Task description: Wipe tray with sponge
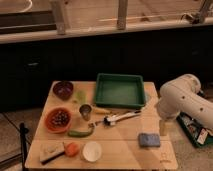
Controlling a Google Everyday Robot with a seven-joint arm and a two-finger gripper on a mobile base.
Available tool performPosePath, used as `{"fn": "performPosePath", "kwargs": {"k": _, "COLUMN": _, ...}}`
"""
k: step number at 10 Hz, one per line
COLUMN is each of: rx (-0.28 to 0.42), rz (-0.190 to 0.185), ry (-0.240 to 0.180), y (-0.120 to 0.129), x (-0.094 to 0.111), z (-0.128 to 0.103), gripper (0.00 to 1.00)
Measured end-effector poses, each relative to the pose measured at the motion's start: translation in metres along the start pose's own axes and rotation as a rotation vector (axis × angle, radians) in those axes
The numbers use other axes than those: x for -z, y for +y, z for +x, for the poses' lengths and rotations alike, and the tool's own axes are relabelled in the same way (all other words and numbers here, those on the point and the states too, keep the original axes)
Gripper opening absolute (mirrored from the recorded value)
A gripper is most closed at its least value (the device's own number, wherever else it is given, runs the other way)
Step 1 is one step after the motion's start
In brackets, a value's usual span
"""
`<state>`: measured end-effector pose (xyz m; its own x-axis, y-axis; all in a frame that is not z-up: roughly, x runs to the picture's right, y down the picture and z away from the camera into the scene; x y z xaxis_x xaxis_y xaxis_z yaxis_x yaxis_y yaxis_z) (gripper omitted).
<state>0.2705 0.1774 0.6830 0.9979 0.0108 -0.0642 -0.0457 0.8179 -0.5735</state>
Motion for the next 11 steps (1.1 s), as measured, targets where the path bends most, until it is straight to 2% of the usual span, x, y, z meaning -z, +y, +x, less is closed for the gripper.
{"fn": "performPosePath", "kwargs": {"k": 4, "rx": 0.015, "rz": -0.017, "ry": 0.002, "y": 0.016, "x": -0.016, "z": -0.007, "gripper": 0.80}}
{"fn": "performPosePath", "kwargs": {"k": 8, "rx": 0.044, "rz": -0.040, "ry": 0.003, "y": 0.031, "x": -0.054, "z": -0.015, "gripper": 0.80}}
{"fn": "performPosePath", "kwargs": {"k": 11, "rx": 0.069, "rz": -0.055, "ry": -0.001, "y": 0.039, "x": -0.065, "z": -0.020, "gripper": 0.80}}
